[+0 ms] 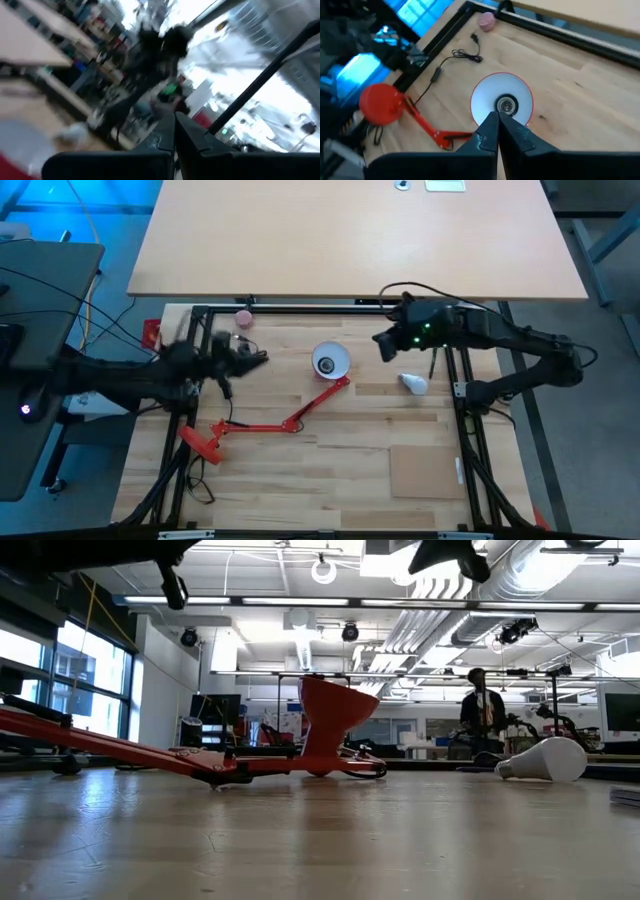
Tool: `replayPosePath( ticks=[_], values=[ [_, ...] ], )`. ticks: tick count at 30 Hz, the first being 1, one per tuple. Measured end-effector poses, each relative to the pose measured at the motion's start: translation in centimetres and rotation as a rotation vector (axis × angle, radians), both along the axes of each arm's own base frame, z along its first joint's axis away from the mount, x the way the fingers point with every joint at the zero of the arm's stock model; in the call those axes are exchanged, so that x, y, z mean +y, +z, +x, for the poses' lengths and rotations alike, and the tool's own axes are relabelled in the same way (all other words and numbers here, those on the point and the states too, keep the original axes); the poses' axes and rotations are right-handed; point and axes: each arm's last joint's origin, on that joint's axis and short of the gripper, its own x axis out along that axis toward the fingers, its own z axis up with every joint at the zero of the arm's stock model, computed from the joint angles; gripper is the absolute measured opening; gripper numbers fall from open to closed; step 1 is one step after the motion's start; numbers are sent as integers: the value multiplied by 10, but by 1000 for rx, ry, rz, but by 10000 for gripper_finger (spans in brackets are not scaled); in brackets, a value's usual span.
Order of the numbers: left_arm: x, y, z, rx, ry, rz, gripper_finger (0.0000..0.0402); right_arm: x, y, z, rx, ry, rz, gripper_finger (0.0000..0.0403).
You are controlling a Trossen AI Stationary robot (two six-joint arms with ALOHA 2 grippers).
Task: Screw lightbulb
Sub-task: Return to Home Position
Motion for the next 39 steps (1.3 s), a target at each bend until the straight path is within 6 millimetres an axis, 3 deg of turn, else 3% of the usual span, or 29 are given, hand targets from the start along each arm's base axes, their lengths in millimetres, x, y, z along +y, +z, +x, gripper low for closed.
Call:
replayPosePath(
  ticks=[3,6,12,15,19,25,31,39],
  values=[
    [-25,-10,9,85,12,22,0,-3,5,-14,-7,81,-44,1],
    [-38,-13,11,111,54,68,0,-1,7,-31,-34,156,-66,0],
    [-35,-19,16,147,-66,136,0,5,-10,-62,-181,136,-65,0],
    [-29,-37,15,201,-73,155,0,8,-26,-72,-336,91,-33,0],
    [-26,-57,6,146,-58,156,0,8,-52,-76,-430,77,-31,0],
    [-26,-106,-14,172,-5,137,0,6,-109,-70,-353,90,-114,0],
    [-26,-106,-13,185,1,277,0,8,-167,-74,-450,141,-144,0],
    [-26,-114,-13,273,32,402,0,18,-226,-95,-532,192,-215,0]
  ],
)
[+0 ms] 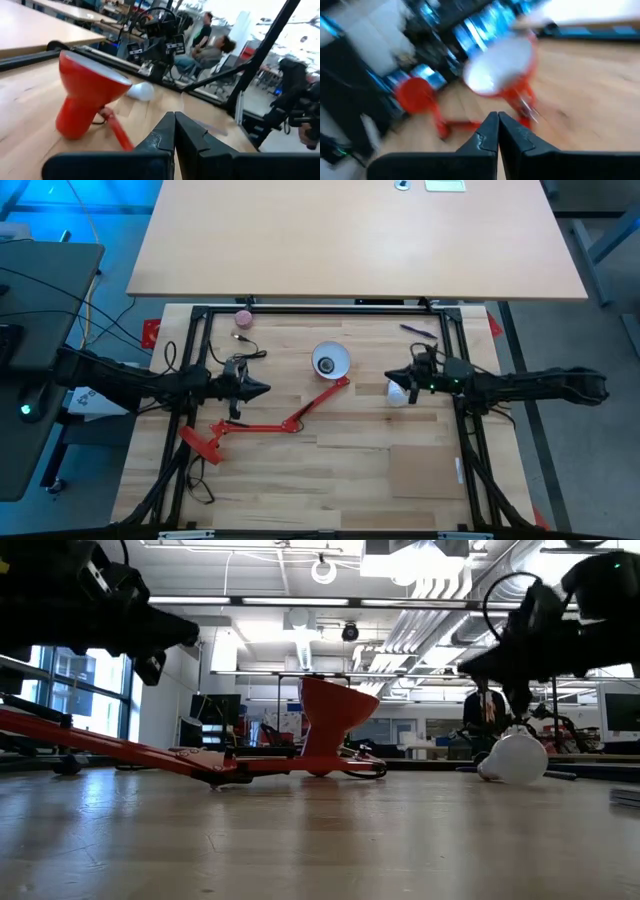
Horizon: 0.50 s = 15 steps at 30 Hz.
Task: Screw lightbulb
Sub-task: Return to Home Position
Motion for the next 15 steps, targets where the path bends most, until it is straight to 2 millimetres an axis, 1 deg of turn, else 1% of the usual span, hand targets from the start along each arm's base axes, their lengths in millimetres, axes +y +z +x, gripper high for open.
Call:
replayPosePath(
  ticks=[2,5,9,12,15],
  values=[
    [0,-2,0,24,1,1,0,0,-8,-1,99,-8,11,0],
    [0,-6,0,62,1,2,0,1,-25,-5,280,-32,155,0],
    [0,-8,0,87,1,2,1,2,-40,-13,436,-72,279,0],
    [0,-9,0,87,1,2,1,3,-45,-16,505,-86,303,0],
    [0,-9,0,92,1,2,1,3,-45,-17,519,-83,293,0]
  ],
)
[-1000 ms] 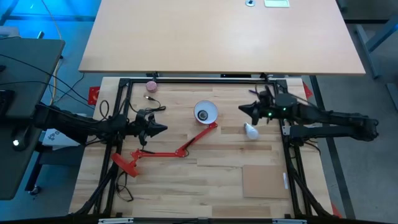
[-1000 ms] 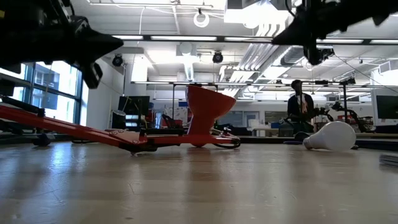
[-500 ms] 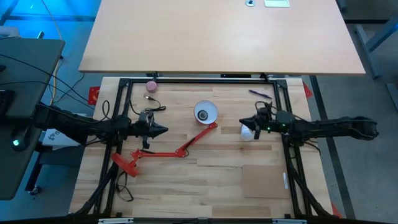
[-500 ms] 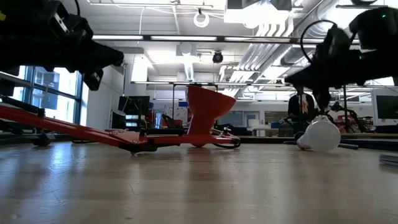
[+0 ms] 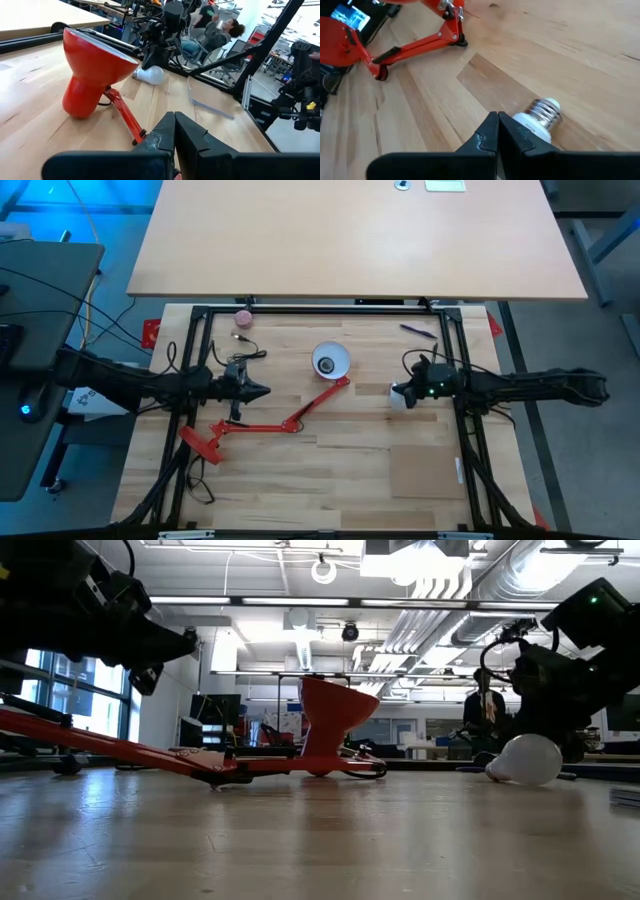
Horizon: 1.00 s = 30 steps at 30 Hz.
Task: Screw lightbulb
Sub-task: Return to Home Position
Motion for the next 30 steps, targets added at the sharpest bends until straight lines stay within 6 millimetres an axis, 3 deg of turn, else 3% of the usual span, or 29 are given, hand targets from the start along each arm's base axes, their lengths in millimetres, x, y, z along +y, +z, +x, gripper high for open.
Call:
replayPosePath(
  ticks=[5,12,18,30],
  values=[
    [0,1,-10,30,0,1,1,1,3,-5,-76,9,-19,0],
    [0,-12,-34,201,-7,0,1,4,38,-17,-430,17,-87,0],
    [-1,0,-40,61,-29,-1,1,6,62,-29,-704,12,-134,0],
    [0,16,-48,-125,-26,-1,1,13,57,-28,-662,86,-99,0]
  ],
)
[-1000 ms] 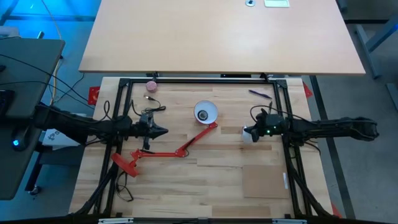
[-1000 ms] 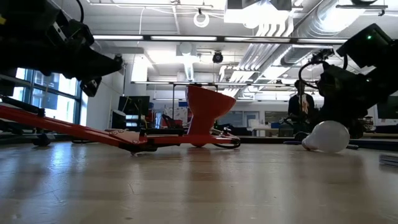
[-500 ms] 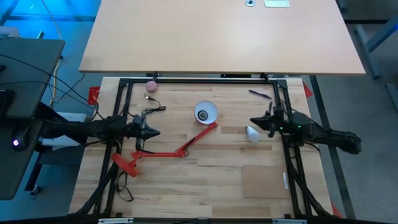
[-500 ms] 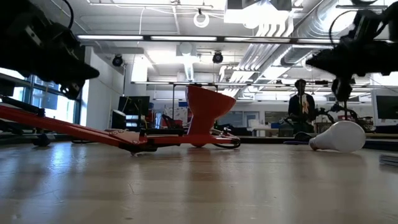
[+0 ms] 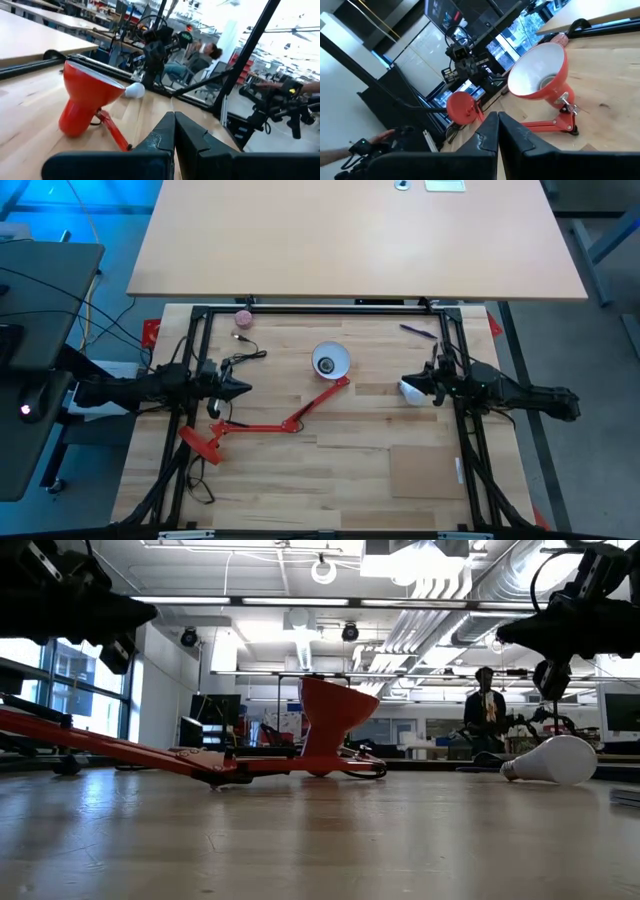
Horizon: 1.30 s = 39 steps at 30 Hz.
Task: Screw lightbulb
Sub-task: Return to Home Position
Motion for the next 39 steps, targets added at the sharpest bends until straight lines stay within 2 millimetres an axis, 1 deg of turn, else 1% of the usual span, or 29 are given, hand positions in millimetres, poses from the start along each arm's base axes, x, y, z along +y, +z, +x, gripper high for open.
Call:
replayPosePath(
  ticks=[39],
  values=[
    [0,-1,0,9,0,0,1,0,-1,0,7,0,1,0]
  ],
)
